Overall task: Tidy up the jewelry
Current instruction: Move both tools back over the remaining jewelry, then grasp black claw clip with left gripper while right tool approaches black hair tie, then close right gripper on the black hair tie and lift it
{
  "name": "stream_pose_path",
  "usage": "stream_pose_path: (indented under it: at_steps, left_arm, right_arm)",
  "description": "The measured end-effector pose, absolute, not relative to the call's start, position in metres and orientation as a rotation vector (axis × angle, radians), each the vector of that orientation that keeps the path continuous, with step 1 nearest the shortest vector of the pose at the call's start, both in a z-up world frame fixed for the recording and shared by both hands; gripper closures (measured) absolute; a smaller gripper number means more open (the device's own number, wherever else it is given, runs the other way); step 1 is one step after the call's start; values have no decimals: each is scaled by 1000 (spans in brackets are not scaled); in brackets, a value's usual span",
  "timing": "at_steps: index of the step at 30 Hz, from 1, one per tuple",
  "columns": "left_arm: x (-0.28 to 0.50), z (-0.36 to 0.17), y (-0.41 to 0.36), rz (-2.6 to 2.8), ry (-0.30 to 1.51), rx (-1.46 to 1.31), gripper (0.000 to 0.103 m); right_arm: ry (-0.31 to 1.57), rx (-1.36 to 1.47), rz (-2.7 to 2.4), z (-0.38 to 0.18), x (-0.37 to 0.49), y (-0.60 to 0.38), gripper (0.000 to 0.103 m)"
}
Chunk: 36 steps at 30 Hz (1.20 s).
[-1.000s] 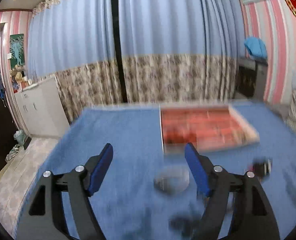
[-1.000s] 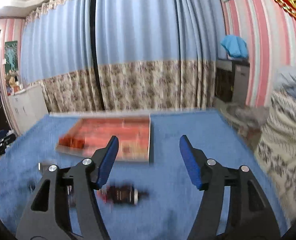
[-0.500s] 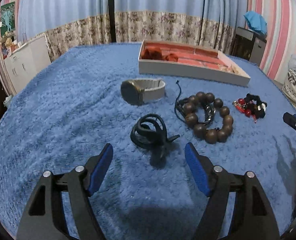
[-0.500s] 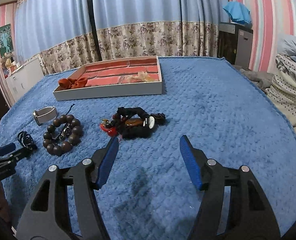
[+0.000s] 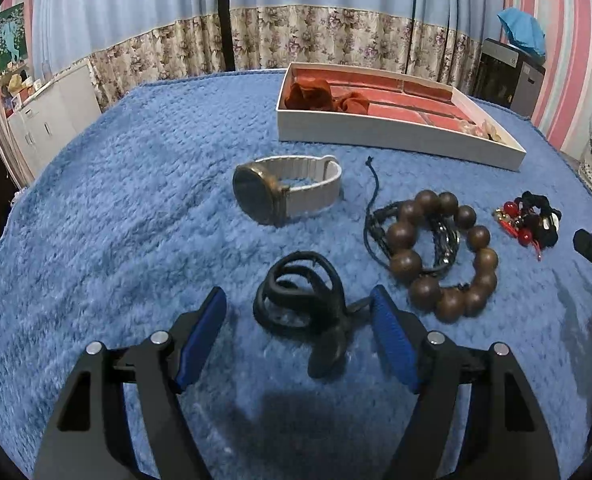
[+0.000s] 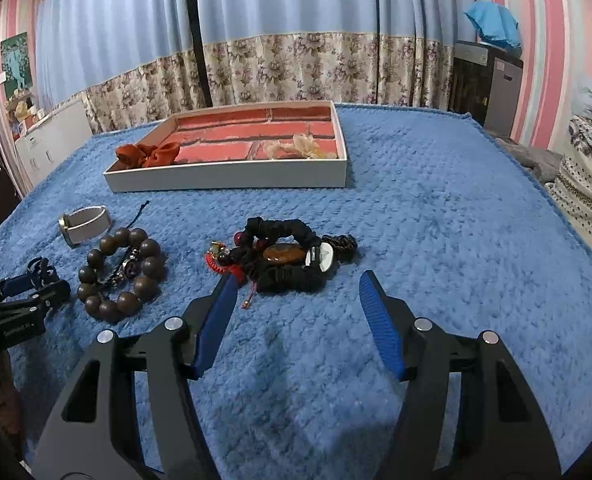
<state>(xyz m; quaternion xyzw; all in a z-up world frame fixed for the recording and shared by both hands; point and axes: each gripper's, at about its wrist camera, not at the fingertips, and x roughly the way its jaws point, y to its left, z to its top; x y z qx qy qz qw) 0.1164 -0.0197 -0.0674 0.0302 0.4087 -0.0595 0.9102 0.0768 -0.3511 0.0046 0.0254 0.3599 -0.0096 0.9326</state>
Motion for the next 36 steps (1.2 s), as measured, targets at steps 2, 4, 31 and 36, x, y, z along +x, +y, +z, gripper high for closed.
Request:
stream_pose_path:
  at_steps: [2, 4, 31, 36]
  left_arm:
    - [120, -69, -19, -129, 850, 56, 30]
    - [125, -69, -18, -137, 852, 51, 31]
    - [136, -72, -20, -203, 859, 24, 46]
    - [134, -71, -19, -200, 855, 25, 47]
  right_arm:
    - [761, 66, -21, -1, 85, -351, 40]
    - [784, 82, -34, -7, 91, -354, 40]
    - [884, 137, 37, -24, 129, -360, 90]
    - [869, 114, 44, -22, 124, -355, 93]
